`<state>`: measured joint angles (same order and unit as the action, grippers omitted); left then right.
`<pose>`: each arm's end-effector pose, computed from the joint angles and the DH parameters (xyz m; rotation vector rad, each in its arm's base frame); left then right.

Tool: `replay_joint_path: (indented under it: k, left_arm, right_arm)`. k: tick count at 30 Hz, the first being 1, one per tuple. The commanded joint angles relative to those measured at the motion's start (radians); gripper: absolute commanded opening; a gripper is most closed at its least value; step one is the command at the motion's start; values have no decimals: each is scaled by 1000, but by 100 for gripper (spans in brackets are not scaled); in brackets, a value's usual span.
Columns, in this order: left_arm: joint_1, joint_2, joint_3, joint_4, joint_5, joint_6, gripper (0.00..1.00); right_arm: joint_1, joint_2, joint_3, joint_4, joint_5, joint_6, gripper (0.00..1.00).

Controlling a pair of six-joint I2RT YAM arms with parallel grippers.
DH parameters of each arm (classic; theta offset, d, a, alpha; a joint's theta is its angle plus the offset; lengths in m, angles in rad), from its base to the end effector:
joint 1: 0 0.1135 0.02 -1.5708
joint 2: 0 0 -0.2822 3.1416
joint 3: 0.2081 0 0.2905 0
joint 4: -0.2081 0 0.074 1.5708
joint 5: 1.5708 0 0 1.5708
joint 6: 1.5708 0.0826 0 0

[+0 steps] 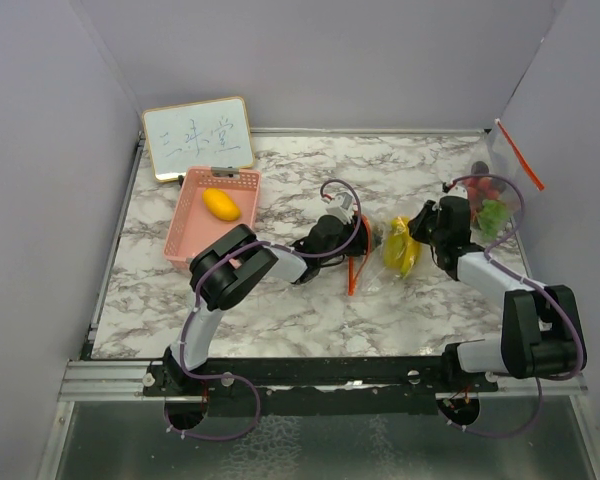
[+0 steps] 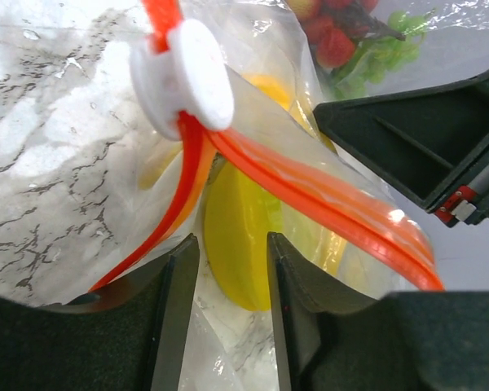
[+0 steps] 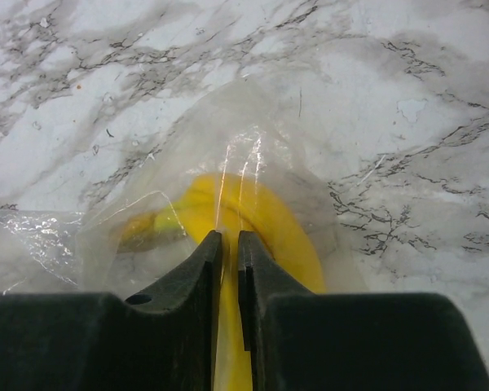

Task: Open the zip-top bag and remove the fake food

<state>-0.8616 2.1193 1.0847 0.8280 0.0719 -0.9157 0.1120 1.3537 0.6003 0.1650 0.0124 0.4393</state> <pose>0.3322 -0.3962 0.1085 0.0043 1.9859 -1.2964 0.3358 0.0367 0.1515 0.3615 2.1447 0.3037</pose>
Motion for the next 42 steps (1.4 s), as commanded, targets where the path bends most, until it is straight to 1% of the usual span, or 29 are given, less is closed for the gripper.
replay_joint_path:
  k: [1, 7, 9, 10, 12, 13, 16, 18, 21, 23, 27, 31, 32, 34, 36, 38, 39, 42]
  left_arm:
    - [-1, -4, -6, -15, -40, 52, 44]
    - [-18, 39, 7, 45, 28, 1, 46]
    - [-35, 51, 11, 41, 28, -6, 46]
    - [-43, 58, 15, 34, 24, -5, 44]
    - [-54, 72, 27, 9, 16, -11, 35]
    - [-55, 80, 31, 2, 18, -14, 32]
    - [-56, 90, 36, 0, 27, -21, 29]
    - [-56, 87, 39, 8, 36, -22, 29]
    - [-56, 83, 53, 9, 57, -30, 32]
    - [-59, 85, 67, -1, 61, -34, 33]
    - [-66, 121, 113, -24, 70, -42, 31]
    - [-68, 159, 135, -14, 99, -70, 29]
    - [-68, 162, 133, -12, 103, -75, 27]
    - [-68, 162, 124, 1, 110, -82, 20]
    - [-68, 159, 118, 9, 120, -86, 10]
    - [-68, 151, 116, 12, 130, -87, 2]
    - [-67, 146, 113, 15, 135, -87, 0]
    - [-65, 115, 90, 26, 143, -83, 0]
  right_arm:
    - [2, -9, -43, -61, -52, -17, 13]
    - [2, -8, -68, -38, -77, -10, 10]
    - [2, -9, -70, -35, -78, -9, 9]
    - [2, -12, -73, -32, -83, -7, 8]
    - [2, -16, -80, -23, -95, -2, 7]
    - [2, -18, -83, -21, -98, -2, 7]
    - [2, -23, -86, -22, -94, -2, 6]
    - [1, -24, -88, -22, -97, -4, 6]
    - [2, -22, -93, -16, -110, -7, 6]
    - [2, -23, -93, -17, -116, -8, 6]
    - [1, -39, -94, -20, -130, -5, 5]
    - [2, -66, -104, -32, -120, -10, 5]
    - [1, -71, -106, -34, -119, -11, 5]
    - [1, -80, -111, -36, -121, -10, 5]
    - [2, -82, -117, -32, -125, -7, 5]
    - [2, -82, -118, -32, -122, -4, 5]
    - [1, -83, -116, -34, -117, 0, 5]
    - [1, -90, -109, -41, -102, 0, 5]
